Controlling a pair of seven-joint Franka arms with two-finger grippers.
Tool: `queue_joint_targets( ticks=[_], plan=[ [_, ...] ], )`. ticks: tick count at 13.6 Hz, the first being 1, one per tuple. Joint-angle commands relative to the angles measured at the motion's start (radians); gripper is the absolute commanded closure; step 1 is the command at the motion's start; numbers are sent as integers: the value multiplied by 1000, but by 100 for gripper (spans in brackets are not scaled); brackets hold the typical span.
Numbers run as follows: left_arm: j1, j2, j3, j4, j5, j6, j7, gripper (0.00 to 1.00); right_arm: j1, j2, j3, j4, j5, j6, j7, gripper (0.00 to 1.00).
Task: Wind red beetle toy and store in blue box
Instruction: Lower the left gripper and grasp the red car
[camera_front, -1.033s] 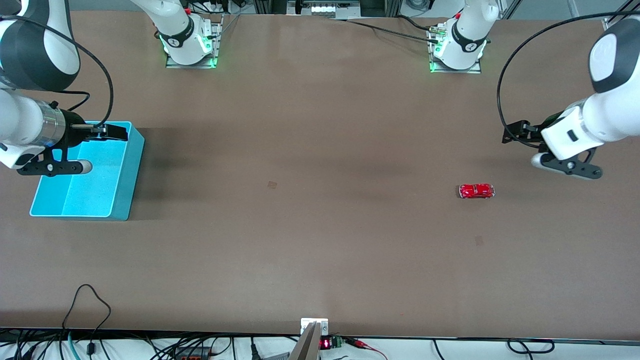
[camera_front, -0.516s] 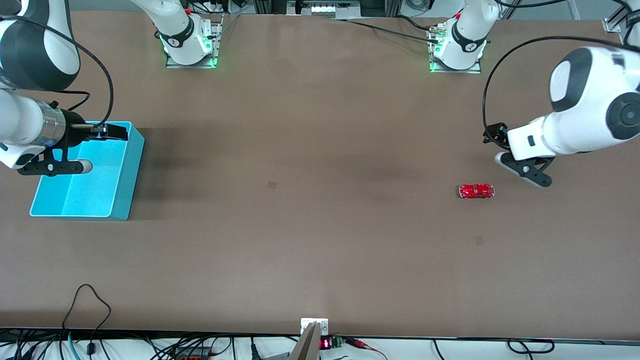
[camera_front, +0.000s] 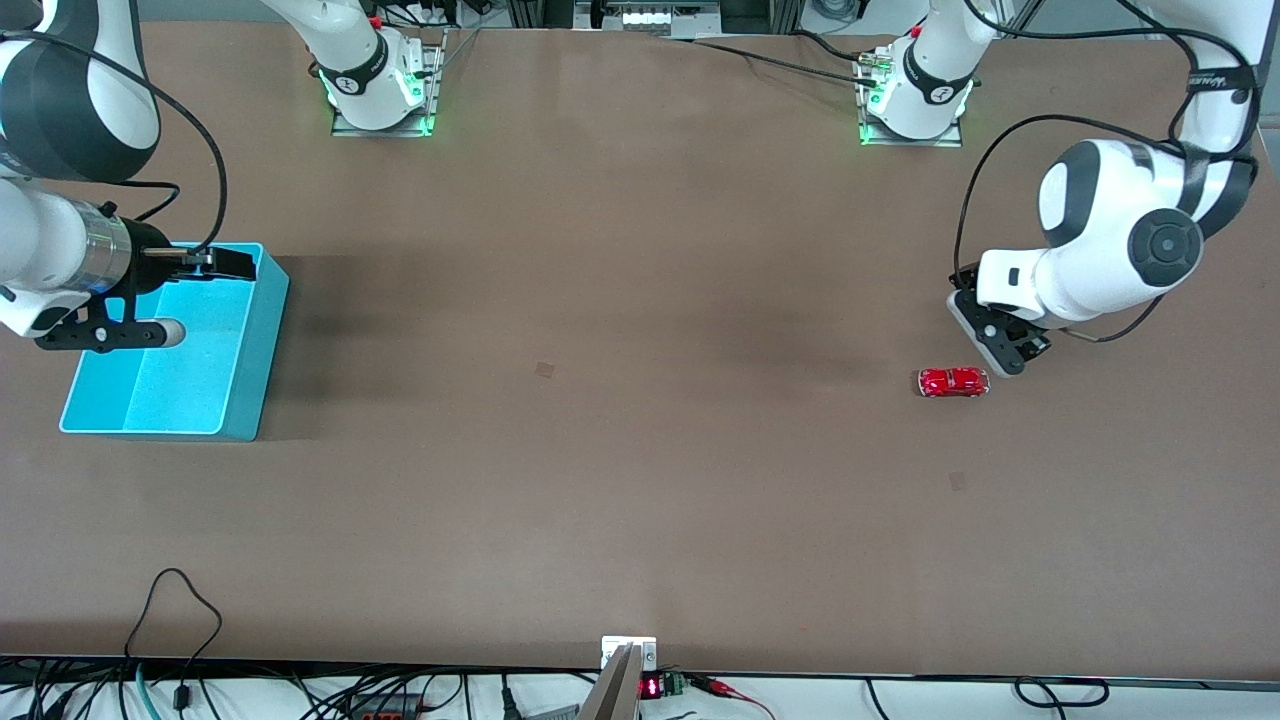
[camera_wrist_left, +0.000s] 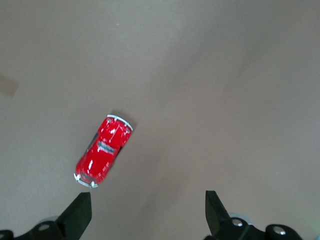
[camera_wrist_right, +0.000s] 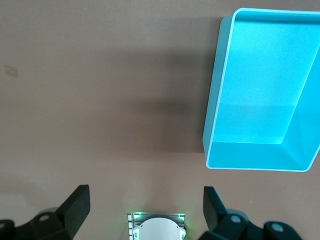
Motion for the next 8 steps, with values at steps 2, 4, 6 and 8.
queue_joint_targets(
  ticks=[2, 4, 6, 8],
  plan=[
    [8, 90, -4, 6, 98, 136, 172, 0, -4, -5, -1, 5, 9, -15, -7, 0],
    [10, 119, -4, 4, 181, 173, 170, 0, -4, -5, -1, 5, 9, -15, -5, 0],
    [30, 144, -5, 9, 184, 199, 174, 0, -4, -5, -1, 5, 9, -15, -7, 0],
    [36, 170, -5, 9, 213, 259, 179, 0, -4, -5, -1, 5, 9, -15, -7, 0]
  ],
)
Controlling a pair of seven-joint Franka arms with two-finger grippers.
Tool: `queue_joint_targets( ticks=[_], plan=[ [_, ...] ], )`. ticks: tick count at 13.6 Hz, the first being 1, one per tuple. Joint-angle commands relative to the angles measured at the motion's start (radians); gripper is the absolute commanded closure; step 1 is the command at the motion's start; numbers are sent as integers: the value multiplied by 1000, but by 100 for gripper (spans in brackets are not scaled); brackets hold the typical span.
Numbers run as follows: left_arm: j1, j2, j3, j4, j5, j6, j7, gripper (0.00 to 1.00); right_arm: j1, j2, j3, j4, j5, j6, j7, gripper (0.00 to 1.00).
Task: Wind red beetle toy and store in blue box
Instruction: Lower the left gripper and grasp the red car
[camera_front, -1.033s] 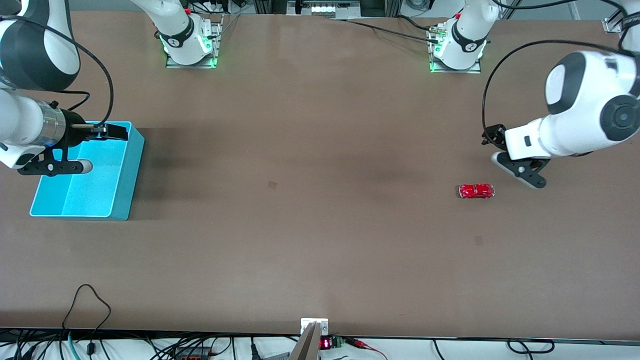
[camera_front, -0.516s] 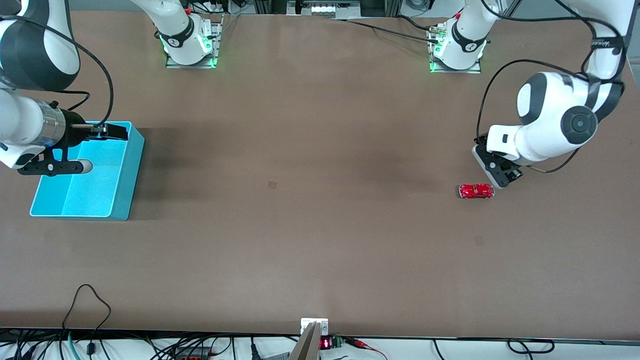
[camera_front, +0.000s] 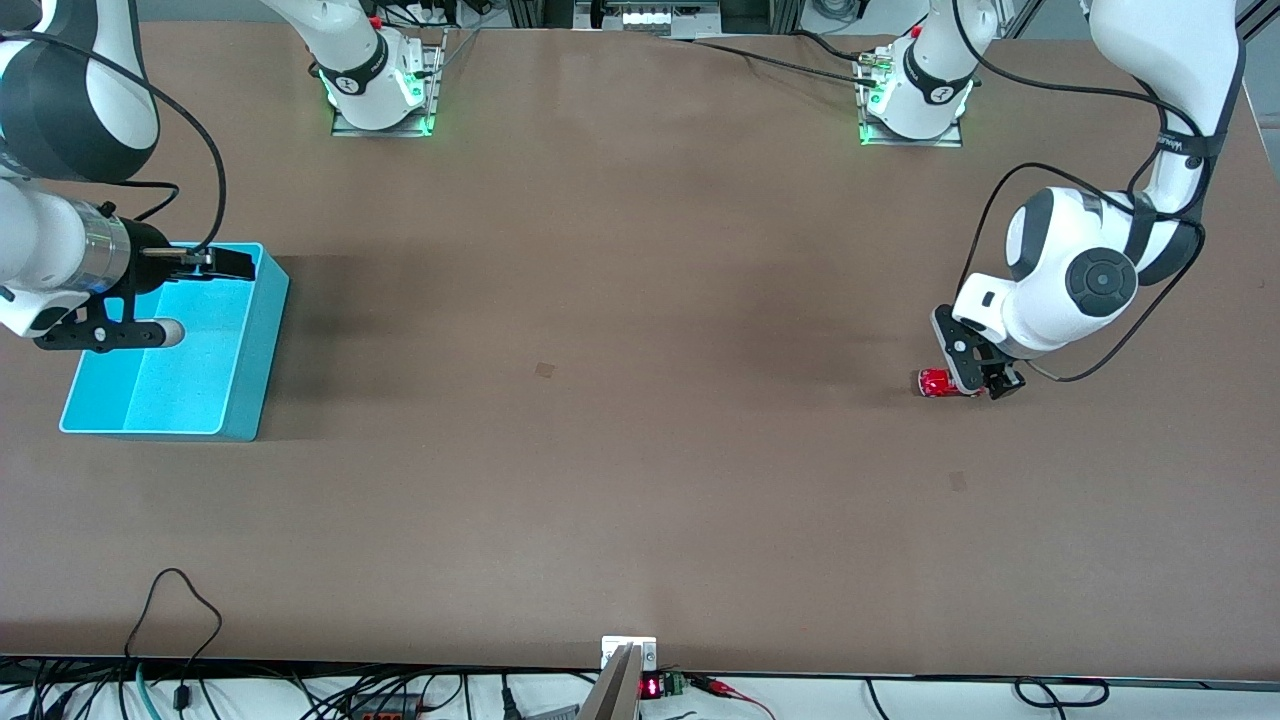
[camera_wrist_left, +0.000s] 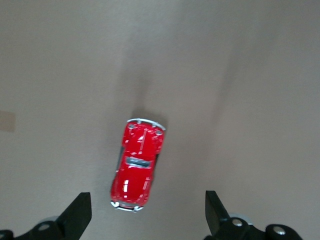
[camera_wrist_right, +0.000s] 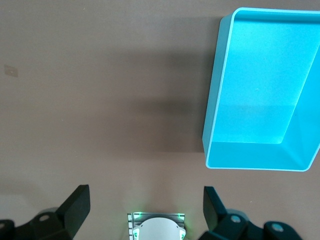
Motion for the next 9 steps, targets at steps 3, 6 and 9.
queue_joint_targets(
  ticks=[3, 6, 9],
  plan=[
    [46, 81, -7, 16, 44, 128, 123, 0, -3, -5, 0, 5, 9, -15, -7, 0],
    [51, 86, -7, 13, 44, 146, 189, 0, -4, -5, 0, 5, 9, -15, -7, 0],
    [51, 95, -7, 13, 44, 145, 228, 0, -3, -5, 0, 5, 9, -15, -7, 0]
  ],
)
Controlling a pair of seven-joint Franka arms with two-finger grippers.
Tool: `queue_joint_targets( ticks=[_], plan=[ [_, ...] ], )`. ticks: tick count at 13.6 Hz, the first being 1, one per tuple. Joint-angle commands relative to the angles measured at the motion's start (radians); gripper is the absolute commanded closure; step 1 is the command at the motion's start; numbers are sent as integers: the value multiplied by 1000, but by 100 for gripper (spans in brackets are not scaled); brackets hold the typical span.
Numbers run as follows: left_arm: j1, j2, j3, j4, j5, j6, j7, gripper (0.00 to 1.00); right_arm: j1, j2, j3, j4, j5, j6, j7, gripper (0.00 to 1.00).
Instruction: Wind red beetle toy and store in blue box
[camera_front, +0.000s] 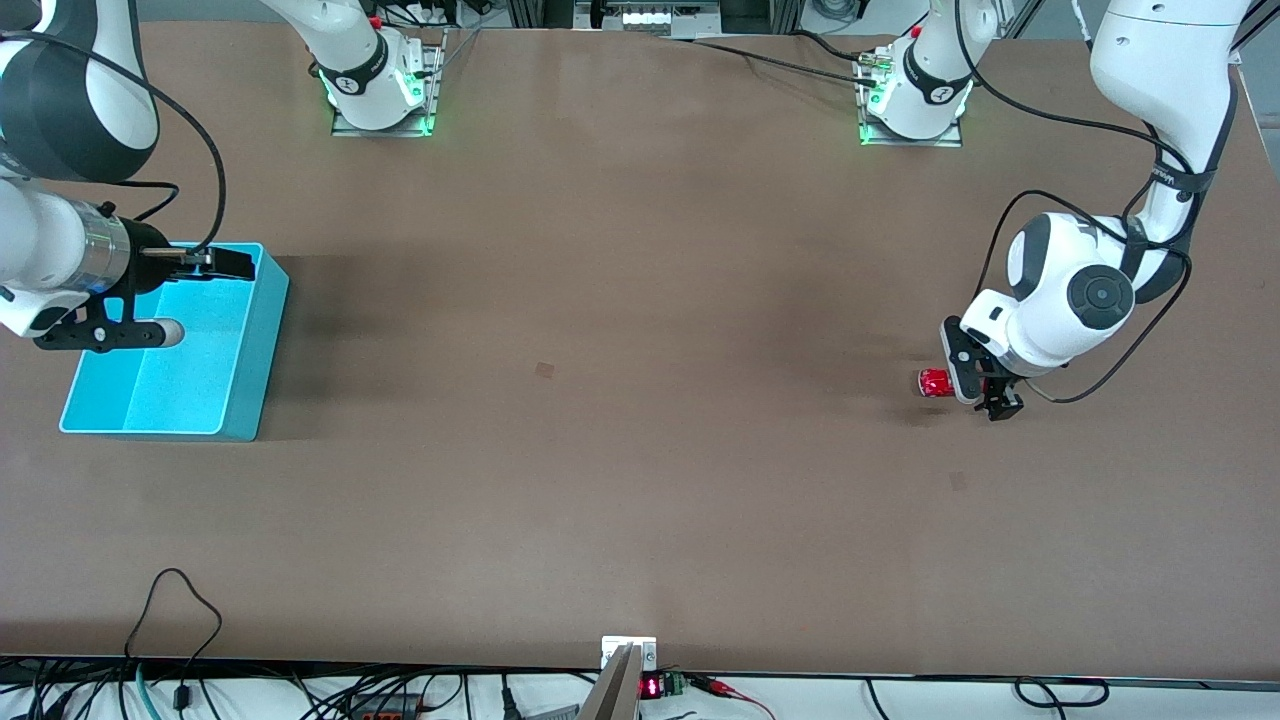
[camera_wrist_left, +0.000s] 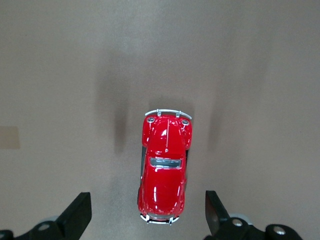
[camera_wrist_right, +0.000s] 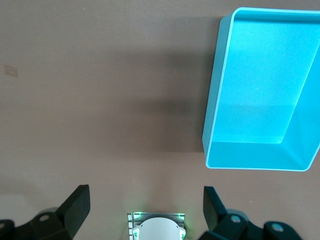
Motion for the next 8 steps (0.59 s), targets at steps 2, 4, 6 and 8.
queue_joint_targets(
  ticks=[2, 4, 6, 8],
  plan=[
    [9, 12, -8, 11, 21, -1, 79, 0, -3, -5, 0, 5, 9, -14, -7, 0],
    [25, 22, -8, 9, 17, -1, 79, 0, -3, -5, 0, 5, 9, -14, -7, 0],
    [30, 35, -8, 9, 8, 1, 77, 1, -3, -5, 0, 5, 9, -14, -8, 0],
    [32, 35, -8, 0, 4, 1, 63, 1, -4, -5, 0, 5, 9, -14, -7, 0]
  ],
)
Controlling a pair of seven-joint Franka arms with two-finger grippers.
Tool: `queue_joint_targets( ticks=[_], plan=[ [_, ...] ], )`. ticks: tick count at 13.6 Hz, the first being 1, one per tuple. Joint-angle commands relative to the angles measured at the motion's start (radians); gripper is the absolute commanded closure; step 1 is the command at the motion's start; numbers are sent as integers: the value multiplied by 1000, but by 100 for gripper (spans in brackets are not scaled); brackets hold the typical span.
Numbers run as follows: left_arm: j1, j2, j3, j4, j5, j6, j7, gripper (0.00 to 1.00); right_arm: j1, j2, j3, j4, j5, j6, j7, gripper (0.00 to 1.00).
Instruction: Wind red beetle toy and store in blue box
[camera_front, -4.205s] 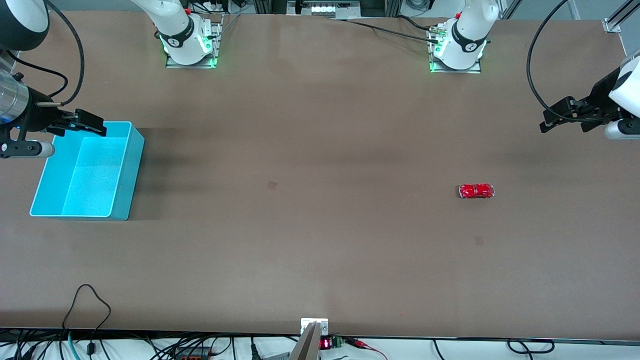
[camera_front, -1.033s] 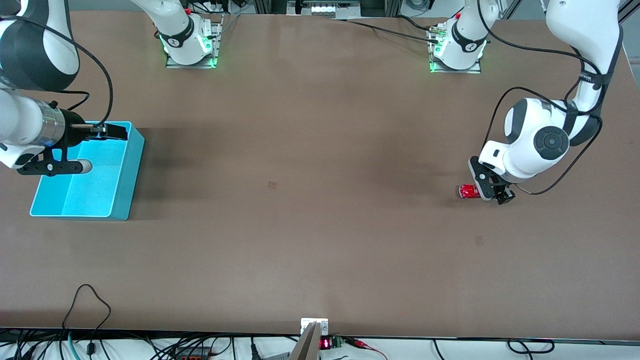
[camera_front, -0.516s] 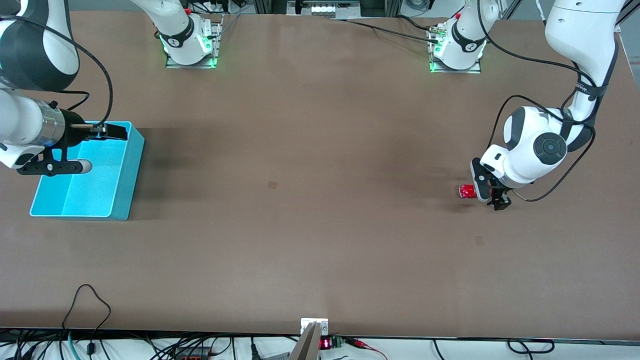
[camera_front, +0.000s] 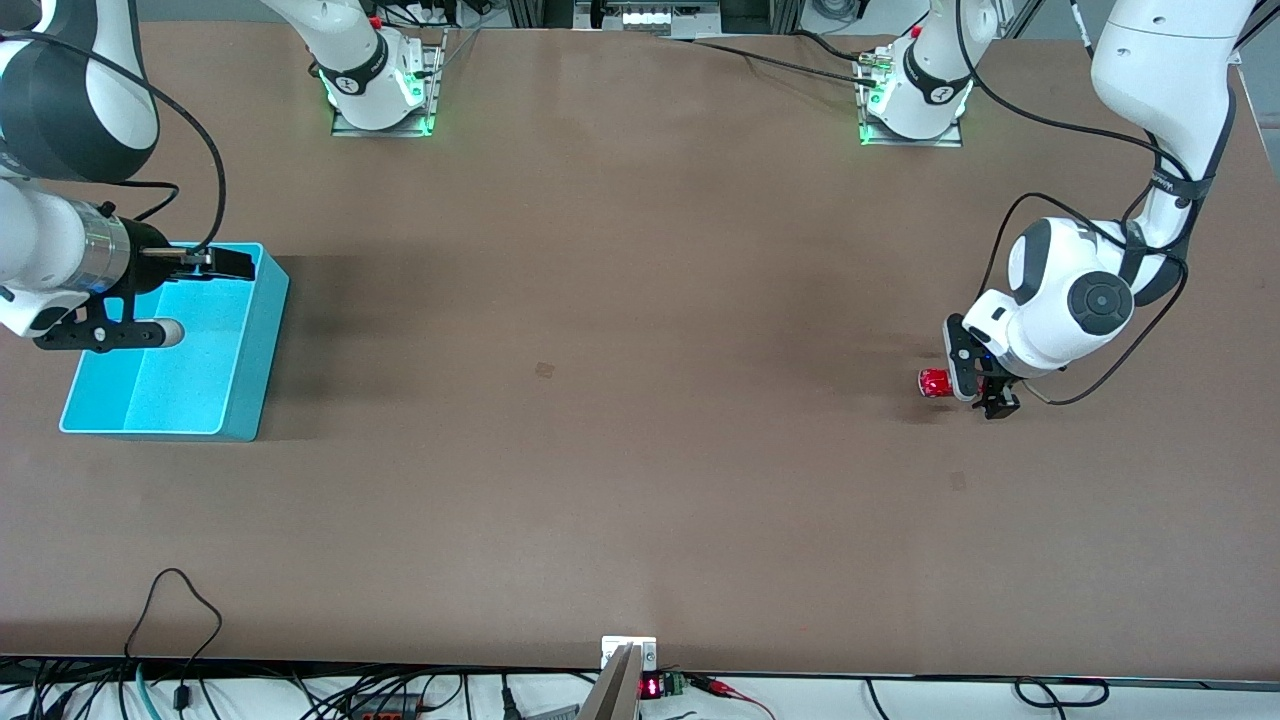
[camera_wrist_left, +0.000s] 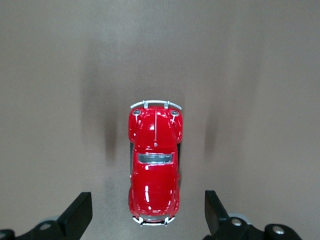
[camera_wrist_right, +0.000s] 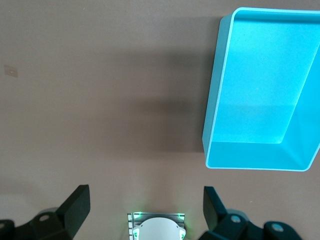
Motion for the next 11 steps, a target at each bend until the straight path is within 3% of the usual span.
queue_joint_targets(
  ticks=[1, 11],
  plan=[
    [11, 0, -8, -10, 4, 1, 6, 1, -4, -5, 0, 5, 9, -14, -8, 0],
    [13, -14, -22, -29, 2, 22, 7, 5, -4, -5, 0, 5, 10, -14, -8, 0]
  ],
)
